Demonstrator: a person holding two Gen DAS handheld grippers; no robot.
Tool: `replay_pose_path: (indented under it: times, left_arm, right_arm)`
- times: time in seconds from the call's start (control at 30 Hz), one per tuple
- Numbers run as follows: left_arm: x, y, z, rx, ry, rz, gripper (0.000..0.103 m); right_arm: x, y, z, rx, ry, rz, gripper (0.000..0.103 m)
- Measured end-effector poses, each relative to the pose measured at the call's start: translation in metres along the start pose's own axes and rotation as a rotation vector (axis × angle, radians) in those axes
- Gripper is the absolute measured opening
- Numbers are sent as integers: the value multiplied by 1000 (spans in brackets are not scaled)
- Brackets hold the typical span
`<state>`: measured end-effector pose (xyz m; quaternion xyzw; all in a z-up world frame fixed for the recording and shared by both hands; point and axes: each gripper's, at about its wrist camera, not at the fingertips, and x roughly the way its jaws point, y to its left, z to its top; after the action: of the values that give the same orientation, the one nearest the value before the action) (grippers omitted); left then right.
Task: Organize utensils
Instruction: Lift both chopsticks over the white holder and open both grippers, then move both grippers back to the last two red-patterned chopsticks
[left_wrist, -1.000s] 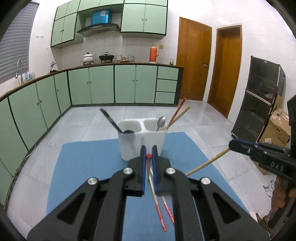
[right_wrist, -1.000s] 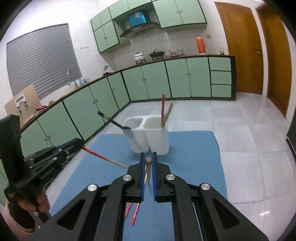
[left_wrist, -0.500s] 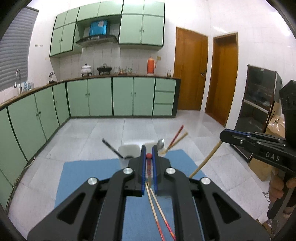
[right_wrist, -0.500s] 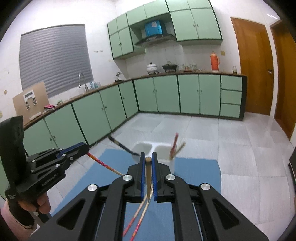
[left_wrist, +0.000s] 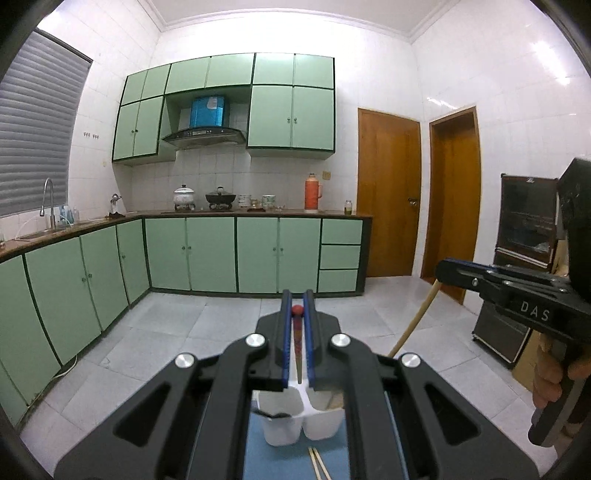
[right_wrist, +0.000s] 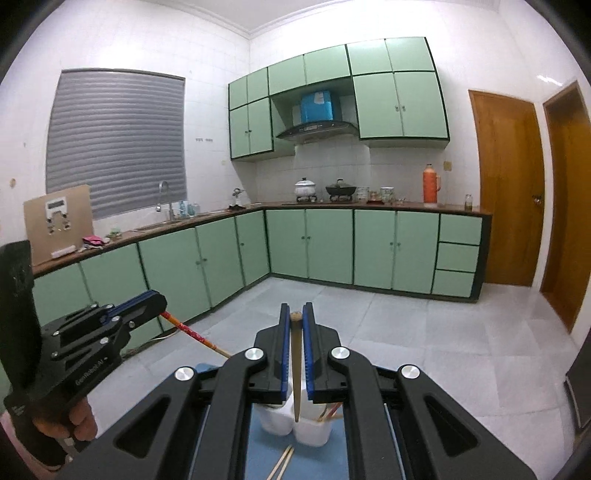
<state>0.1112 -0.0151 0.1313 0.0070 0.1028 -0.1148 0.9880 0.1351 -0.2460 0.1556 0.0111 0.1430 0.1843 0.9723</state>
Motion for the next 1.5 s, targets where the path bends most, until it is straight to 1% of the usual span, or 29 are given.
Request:
replay_pose_path:
  times: [0.17,0.4,0.53,0.57,0.6,0.63,0.67,0.7,0.73,0.8,0.83,0.93,0.97,1.0,1.1,1.2,1.3,1.43,1.5]
  left_arm:
    - [39,2,-12,1,68,21,5]
    - [76,7,-39,1,142,36,5]
    - [91,13,-52,-7,189,25,6]
    - [94,15,-54,-9,205,24,7]
    - [94,16,-57,-10,214,23,8]
    - [93,18,-59,-10,217,23,15]
    - [90,19,-61,-10,217,27,28]
    - [87,21,-63,-12,212,32,35]
    - [82,24,-64,-15,205,35,42]
    - [73,26,-66,-15,200,35,45]
    - [67,27,-68,-16,195,37,51]
    - [48,29,-74,-21,183,48,60]
    - [42,30,-76,-22,181,52,64]
    - [37,30,-79,-24,179,56,66]
    - [16,32,-93,-45,185,67,71]
    - [1,33,-115,-69,224,72,78]
    - [-8,31,-142,-72,285,86,82]
    - [-14,32,-187,-66,400,93,84]
    - [-16,33,-210,-68,466,96,85]
  right_arm:
    - [40,-10,-5,8,21,-39,7]
    - [90,-26,-35,59,101,-41,7]
    - [103,-28,-53,62,147,-21,7]
    - [104,-27,-58,58,159,-20,8]
    - [103,-27,-60,56,161,-24,11]
    - [102,-28,-62,56,161,-25,15]
    - [98,-29,-65,60,156,-27,23]
    - [95,-30,-66,65,149,-30,29]
    - [89,-31,-67,69,136,-38,33]
    - [78,-33,-69,67,113,-57,46]
    - [70,-33,-71,65,100,-69,49]
    - [45,-34,-81,63,68,-96,61]
    - [36,-34,-86,66,59,-105,68]
    - [28,-34,-92,67,51,-121,73]
    - [8,-30,-111,72,52,-141,80]
    - [-6,-25,-141,93,85,-153,85]
    - [-14,-18,-171,107,133,-170,87]
    - [-15,-7,-219,137,233,-175,87]
    - [-13,-1,-244,155,298,-170,87]
